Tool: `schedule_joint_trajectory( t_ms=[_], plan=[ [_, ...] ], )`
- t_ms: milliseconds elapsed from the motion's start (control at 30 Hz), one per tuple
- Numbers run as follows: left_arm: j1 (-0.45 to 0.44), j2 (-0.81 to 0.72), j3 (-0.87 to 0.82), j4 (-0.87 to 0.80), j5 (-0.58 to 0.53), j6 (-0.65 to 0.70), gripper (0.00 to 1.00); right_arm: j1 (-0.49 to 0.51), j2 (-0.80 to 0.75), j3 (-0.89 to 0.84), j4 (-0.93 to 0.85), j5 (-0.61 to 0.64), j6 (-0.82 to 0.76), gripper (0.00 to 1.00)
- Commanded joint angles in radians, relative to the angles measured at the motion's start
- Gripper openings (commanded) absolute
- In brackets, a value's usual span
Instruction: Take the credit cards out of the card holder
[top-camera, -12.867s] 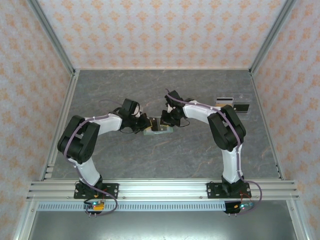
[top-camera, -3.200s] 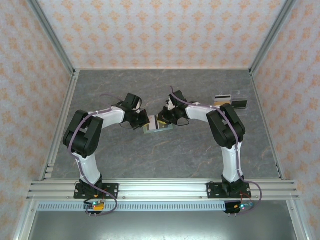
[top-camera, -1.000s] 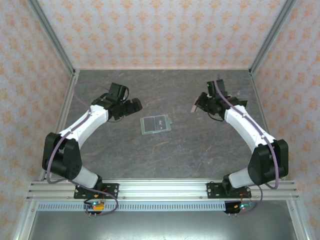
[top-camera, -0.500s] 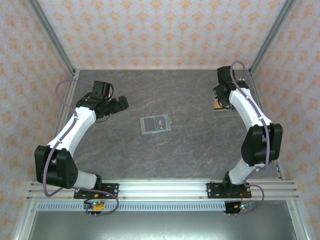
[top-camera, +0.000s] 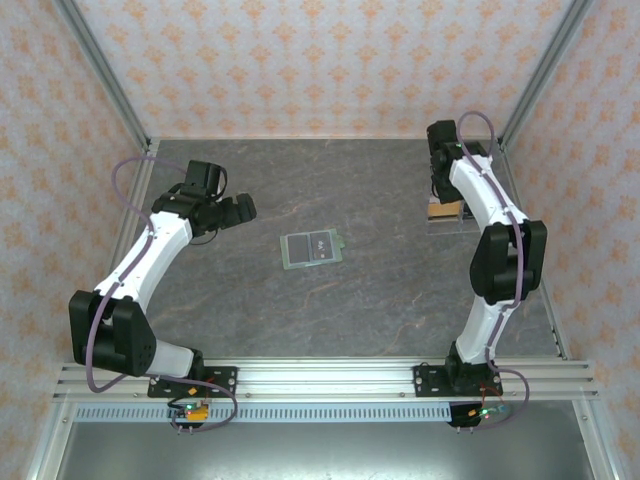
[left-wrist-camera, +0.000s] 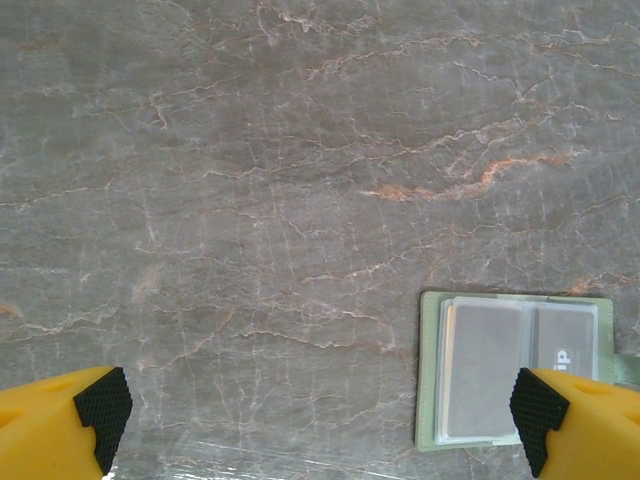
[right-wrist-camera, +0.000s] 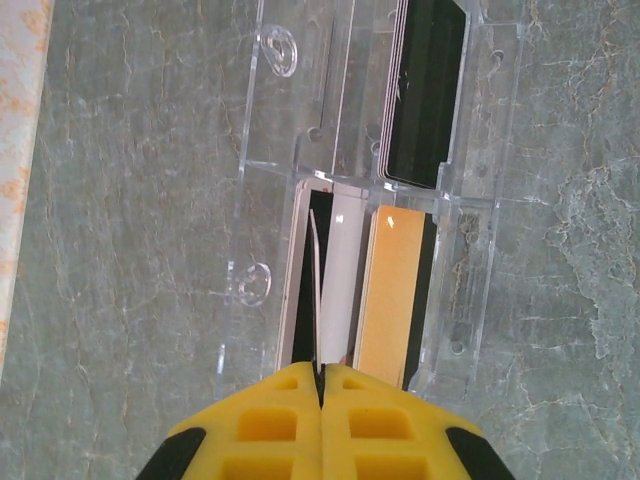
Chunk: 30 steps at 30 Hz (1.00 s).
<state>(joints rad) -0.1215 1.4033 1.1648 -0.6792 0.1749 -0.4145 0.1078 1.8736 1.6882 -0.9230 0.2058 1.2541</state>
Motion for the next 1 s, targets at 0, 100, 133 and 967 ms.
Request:
schedule_joint_trajectory(
  t_ms=[0,100,133,967],
  plan=[
    [0.011,0.023,0.032,-0.037,-0.036,0.026,1.00,-0.009,0.031,0.050,-0.066,0.061,0.060,0.00],
    [0.012,0.036,0.038,-0.044,-0.047,0.026,1.00,-0.010,0.041,0.067,-0.071,0.063,0.070,0.00],
    [0.013,0.041,0.038,-0.046,-0.046,0.026,1.00,-0.010,0.046,0.072,-0.083,0.066,0.081,0.00],
    [0.014,0.062,0.032,-0.049,-0.035,0.026,1.00,-0.025,0.109,0.068,-0.066,-0.012,0.147,0.04]
  ],
)
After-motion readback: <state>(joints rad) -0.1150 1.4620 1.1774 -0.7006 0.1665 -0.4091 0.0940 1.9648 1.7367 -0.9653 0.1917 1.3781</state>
